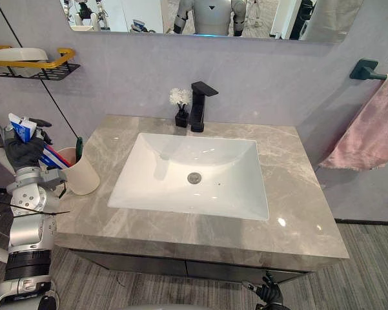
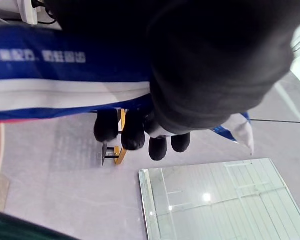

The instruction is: Organize washtable

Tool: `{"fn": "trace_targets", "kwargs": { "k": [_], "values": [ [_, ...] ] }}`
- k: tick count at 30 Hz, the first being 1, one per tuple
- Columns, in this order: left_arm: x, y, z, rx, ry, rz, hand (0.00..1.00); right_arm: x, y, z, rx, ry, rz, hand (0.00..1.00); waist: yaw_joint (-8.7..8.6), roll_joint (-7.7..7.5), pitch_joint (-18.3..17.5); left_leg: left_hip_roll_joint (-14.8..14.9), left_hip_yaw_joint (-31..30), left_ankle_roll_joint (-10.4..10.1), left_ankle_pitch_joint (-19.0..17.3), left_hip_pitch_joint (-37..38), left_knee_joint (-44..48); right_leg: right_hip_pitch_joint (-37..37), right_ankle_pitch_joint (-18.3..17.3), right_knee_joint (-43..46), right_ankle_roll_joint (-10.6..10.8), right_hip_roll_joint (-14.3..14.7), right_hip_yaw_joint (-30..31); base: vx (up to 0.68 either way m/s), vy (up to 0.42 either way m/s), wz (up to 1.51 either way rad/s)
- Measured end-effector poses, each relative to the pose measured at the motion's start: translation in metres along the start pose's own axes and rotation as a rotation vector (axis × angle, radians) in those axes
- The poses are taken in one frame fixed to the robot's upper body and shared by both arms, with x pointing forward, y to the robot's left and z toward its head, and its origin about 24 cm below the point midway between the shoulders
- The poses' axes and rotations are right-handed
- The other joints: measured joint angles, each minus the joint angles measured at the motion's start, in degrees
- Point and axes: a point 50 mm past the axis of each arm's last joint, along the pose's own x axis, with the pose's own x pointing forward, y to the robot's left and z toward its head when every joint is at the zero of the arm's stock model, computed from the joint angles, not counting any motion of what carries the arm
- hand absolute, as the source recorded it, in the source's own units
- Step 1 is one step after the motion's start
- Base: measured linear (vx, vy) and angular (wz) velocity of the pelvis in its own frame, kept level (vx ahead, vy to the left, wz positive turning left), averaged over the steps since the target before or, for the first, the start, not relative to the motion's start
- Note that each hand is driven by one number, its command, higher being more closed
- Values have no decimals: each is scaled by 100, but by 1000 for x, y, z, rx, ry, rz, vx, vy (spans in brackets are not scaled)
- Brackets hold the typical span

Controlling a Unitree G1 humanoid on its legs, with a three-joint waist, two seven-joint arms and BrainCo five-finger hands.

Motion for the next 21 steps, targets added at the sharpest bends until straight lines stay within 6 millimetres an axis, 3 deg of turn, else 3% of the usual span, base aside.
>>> {"fn": "trace_targets", "kwargs": {
  "k": [13,15,19,21],
  "values": [
    [0,-1,2,-1,-4,0,0,0,0,0,1,0,-1,0,-17,-1,3,-1,-6,1,1,-49,-20,-1,43,-95,1,21,16,-5,1,1],
    [1,-4,12,-16,-45,-9,0,0,0,0,1,0,-1,0,-3,-2,5,-1,-8,1,1,-55,-20,-1,42,-93,1,21,14,-25,3,3],
    [-1,-12,50,-76,-219,-42,0,0,0,0,1,0,-1,0,15,16,13,0,-19,0,2,-83,-30,7,18,-50,4,18,7,-22,-1,1],
    [-3,-13,57,-93,-258,-46,0,0,0,0,1,0,-1,0,16,28,14,0,-22,0,2,-76,-31,9,9,-35,4,16,6,0,0,0]
  ]
}}
